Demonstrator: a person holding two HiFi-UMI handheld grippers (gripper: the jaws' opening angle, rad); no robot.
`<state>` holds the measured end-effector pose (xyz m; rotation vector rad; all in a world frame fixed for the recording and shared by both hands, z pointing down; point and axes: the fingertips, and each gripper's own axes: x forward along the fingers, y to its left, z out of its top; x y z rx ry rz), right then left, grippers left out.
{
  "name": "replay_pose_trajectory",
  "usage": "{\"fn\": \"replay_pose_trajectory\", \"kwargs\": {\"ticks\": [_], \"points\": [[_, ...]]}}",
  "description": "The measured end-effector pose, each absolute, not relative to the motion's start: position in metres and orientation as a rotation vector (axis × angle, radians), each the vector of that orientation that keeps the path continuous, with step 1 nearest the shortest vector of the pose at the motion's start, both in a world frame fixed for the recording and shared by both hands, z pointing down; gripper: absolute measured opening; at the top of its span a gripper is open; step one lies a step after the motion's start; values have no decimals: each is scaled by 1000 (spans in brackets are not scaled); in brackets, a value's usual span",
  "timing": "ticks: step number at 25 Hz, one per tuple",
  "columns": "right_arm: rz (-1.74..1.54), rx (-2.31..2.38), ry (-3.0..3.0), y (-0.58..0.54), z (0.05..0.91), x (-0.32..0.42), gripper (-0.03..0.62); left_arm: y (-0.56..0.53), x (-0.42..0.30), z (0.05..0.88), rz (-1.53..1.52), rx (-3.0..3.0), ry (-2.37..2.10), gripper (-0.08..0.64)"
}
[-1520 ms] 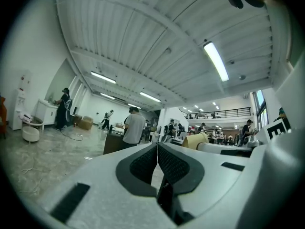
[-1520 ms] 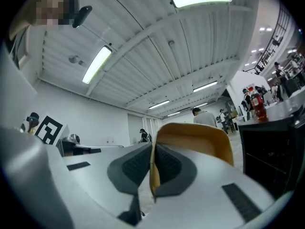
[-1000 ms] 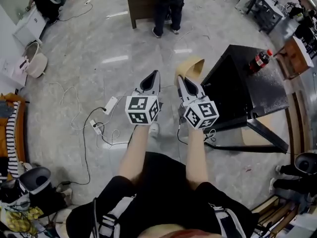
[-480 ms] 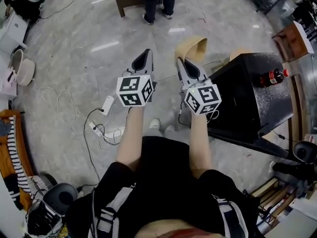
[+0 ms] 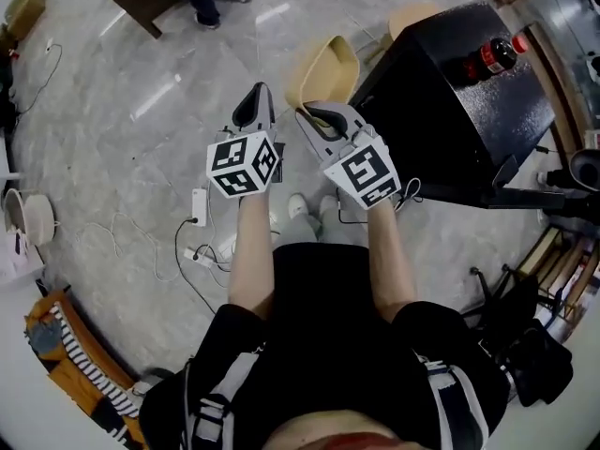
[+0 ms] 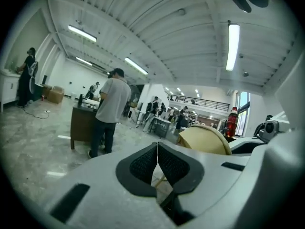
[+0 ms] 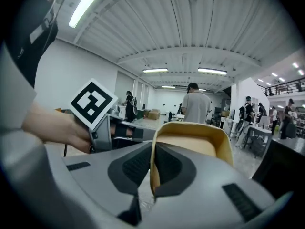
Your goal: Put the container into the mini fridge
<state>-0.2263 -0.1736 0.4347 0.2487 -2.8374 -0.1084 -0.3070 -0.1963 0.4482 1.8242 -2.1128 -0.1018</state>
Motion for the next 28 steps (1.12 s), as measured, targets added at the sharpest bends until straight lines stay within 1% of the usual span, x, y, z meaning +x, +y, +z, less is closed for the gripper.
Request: {"fn": "replay_pose_trajectory", "kwargs": {"ticks": [6, 11, 18, 28], "points": [[-181, 332, -2511, -194, 483, -169, 17, -234, -254, 472, -59, 1935, -1941, 10], [-182, 422, -2304, -214, 510, -116, 15, -252, -218, 483, -25, 1998, -1847, 11], [-132, 557, -2156, -251, 534, -52, 17, -266, -203, 480, -4, 2033, -1823, 11], [-65, 802, -2054, -308, 546, 10, 17, -297, -178, 471, 54, 2106, -1782, 11]]}}
